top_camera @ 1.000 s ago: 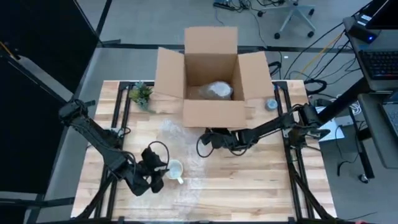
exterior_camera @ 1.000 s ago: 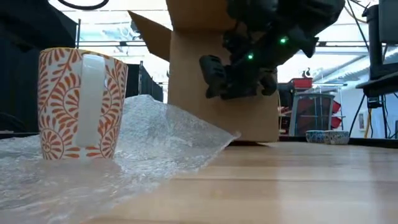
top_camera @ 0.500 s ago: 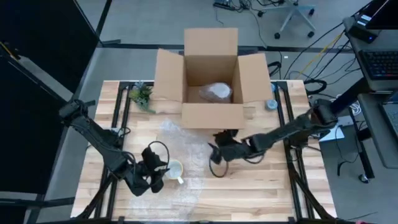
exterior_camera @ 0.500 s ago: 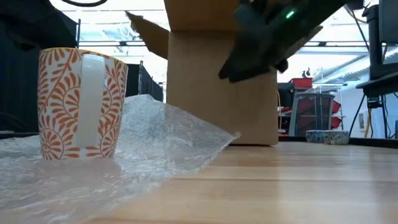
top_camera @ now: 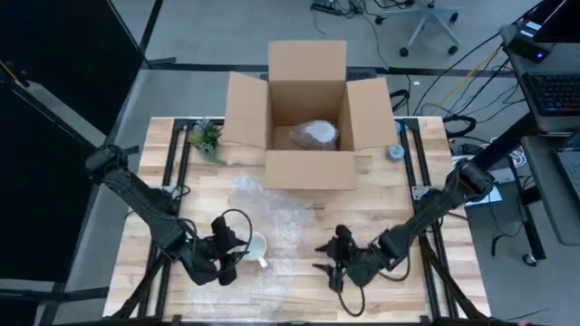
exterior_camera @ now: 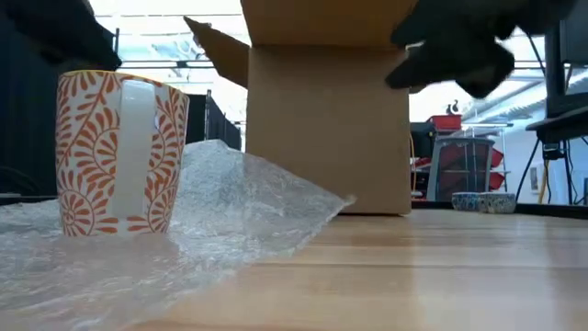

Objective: Wrap mug
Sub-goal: Wrap the orange mug with bubble wrap

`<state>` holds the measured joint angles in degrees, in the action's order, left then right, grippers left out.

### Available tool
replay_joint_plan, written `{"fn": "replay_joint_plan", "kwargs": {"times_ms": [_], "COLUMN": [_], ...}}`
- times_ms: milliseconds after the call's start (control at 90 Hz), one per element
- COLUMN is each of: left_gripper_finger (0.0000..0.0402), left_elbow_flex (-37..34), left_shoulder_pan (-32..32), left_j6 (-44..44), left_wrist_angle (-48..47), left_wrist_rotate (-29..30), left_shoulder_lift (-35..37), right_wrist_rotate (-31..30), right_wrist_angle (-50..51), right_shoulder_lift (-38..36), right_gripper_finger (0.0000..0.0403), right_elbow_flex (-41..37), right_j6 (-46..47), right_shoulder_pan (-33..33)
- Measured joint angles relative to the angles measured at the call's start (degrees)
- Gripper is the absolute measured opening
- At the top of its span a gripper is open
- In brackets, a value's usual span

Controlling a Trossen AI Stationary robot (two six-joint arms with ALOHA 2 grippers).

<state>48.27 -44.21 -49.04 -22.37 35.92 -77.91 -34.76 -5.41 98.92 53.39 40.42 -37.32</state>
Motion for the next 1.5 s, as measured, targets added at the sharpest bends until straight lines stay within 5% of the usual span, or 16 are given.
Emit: {"fn": "replay_joint_plan", "kwargs": {"times_ms": [200, 711, 956, 1500], "left_gripper_finger": [0.0109, 0.0109, 0.0109, 0.0109], "left_elbow_flex": [0.00, 9.32, 13.68, 15.06], "left_shoulder_pan": [0.00, 4.88, 7.50, 11.29], "left_j6": [1.74, 28.68, 28.87, 34.82], "left_wrist_angle": [0.96, -6.31, -15.72, -13.89], "left_wrist_rotate": [-1.12, -14.66, -20.53, -25.33], "left_shoulder_lift": [0.00, -3.36, -12.15, -19.32], "right_wrist_rotate": [3.19, 5.14, 5.09, 4.96], "right_wrist_angle": [-2.51, -3.29, -2.95, -2.56], "right_shoulder_lift": [5.60, 6.05, 6.03, 6.00], "right_gripper_finger": [0.0201, 0.0201, 0.0201, 0.0201], "right_elbow_flex": [0.00, 0.00, 0.00, 0.02], "right_j6": [-0.54, -1.00, -1.02, -2.11], "right_shoulder_pan": [1.99, 4.02, 4.02, 4.02]}}
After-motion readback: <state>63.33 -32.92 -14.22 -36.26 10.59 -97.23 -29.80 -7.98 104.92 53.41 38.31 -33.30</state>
